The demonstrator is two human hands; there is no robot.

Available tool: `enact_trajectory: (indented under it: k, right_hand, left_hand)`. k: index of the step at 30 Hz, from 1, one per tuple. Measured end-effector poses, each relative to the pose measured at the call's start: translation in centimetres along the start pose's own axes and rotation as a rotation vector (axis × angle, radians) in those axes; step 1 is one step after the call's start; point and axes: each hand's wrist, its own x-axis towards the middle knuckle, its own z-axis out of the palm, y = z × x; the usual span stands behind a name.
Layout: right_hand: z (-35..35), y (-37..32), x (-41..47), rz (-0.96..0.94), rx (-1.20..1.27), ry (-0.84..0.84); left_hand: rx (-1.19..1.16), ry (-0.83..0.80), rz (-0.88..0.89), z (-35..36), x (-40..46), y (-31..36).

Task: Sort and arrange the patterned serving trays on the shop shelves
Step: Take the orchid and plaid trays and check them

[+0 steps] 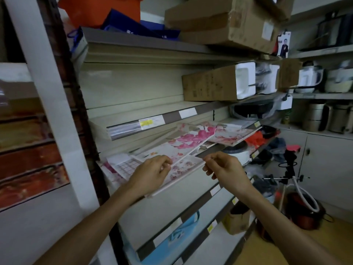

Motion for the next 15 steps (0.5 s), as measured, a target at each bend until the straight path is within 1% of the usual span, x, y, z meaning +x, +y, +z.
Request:
enact_trajectory:
  k: [1, 3, 8, 11, 15]
  right_hand:
    - [-0.2, 0.6, 1.0, -0.006, -0.009, 0.001]
    - [-0.5, 1.4, 2.8, -0.009, -0.035, 0.002]
    - [-1.0, 3.5, 7.6, -0.027, -0.081, 0.03]
    - [-1.1, 5.0, 10.3, -0.027, -0.128, 0.034]
    - [-1.0, 6.4, 12.8, -0.006, -0.129, 0.015]
  left_hand:
    - [0.111, -0.012, 0.048, 0.8, 1.1, -0.5]
    - [0.243, -0.065, 0.117, 2.0, 2.9, -1.2]
    - [0.468, -0.257, 0.139, 4.9, 6.8, -3.0]
    - [0.511, -0.292, 0.139, 6.2, 8.2, -3.7]
    - [0.52, -0.303, 0.137, 7.1, 8.9, -4.4]
